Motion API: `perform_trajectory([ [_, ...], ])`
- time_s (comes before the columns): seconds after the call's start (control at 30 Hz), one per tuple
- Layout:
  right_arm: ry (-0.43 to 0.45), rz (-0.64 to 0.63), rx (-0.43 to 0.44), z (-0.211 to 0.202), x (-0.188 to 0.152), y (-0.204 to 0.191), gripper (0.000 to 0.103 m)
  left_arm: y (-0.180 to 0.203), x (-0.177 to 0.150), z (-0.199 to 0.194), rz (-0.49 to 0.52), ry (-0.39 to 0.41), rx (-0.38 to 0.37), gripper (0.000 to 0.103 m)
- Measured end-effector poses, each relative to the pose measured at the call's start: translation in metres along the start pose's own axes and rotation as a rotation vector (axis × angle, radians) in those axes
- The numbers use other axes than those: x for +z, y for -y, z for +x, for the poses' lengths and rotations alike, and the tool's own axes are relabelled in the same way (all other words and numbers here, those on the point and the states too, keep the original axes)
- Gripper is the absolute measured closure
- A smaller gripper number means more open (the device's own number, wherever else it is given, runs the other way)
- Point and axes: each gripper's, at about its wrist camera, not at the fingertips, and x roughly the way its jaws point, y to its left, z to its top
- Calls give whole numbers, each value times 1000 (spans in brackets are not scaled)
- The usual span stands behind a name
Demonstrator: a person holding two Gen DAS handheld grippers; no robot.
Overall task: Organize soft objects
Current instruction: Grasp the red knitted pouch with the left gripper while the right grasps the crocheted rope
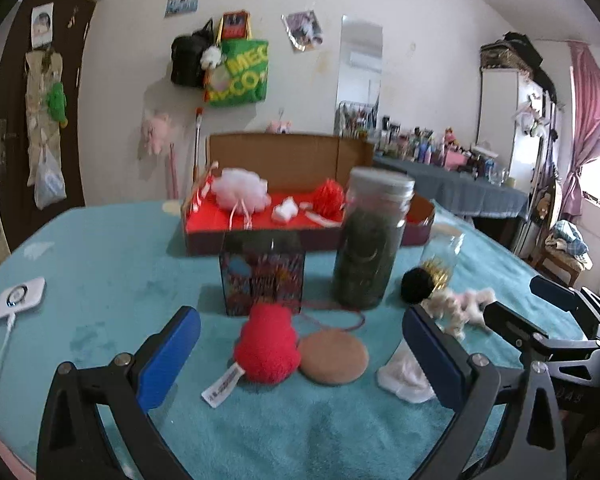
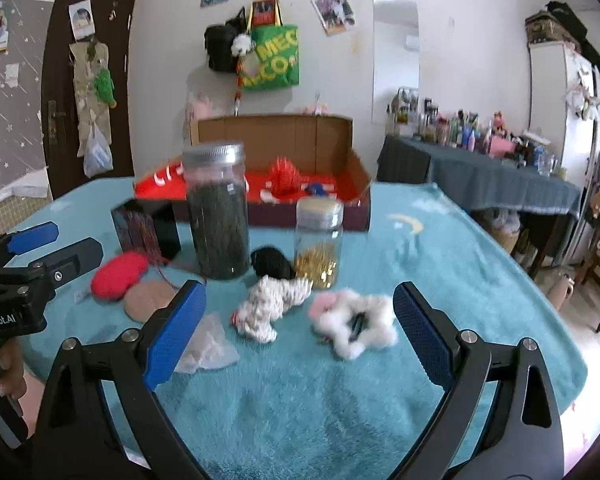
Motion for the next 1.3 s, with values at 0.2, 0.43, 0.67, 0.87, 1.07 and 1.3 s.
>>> perform_trajectory([
  [0.2, -60, 19, 14, 18, -7, 1, 7, -5, -4, 10, -10, -43, 12, 0],
  [0.43, -97, -6, 20, 36, -9, -4, 7, -15, -1, 30, -3, -120, 42, 4],
  [0.67, -176, -40, 66, 56, -8, -15, 64, -27, -8, 58, -50, -267, -7, 60],
  [0.87, -170, -13, 178, 51, -8, -16, 87, -21, -5, 43, -34, -211, -22, 63],
  [1.07, -151, 18, 220, 43, -4, -11, 87, -18, -3, 39, -32, -203, -36, 63],
  [1.3, -144, 46, 232, 39, -1, -4, 87, -25, 1, 34, -50, -208, -43, 63],
])
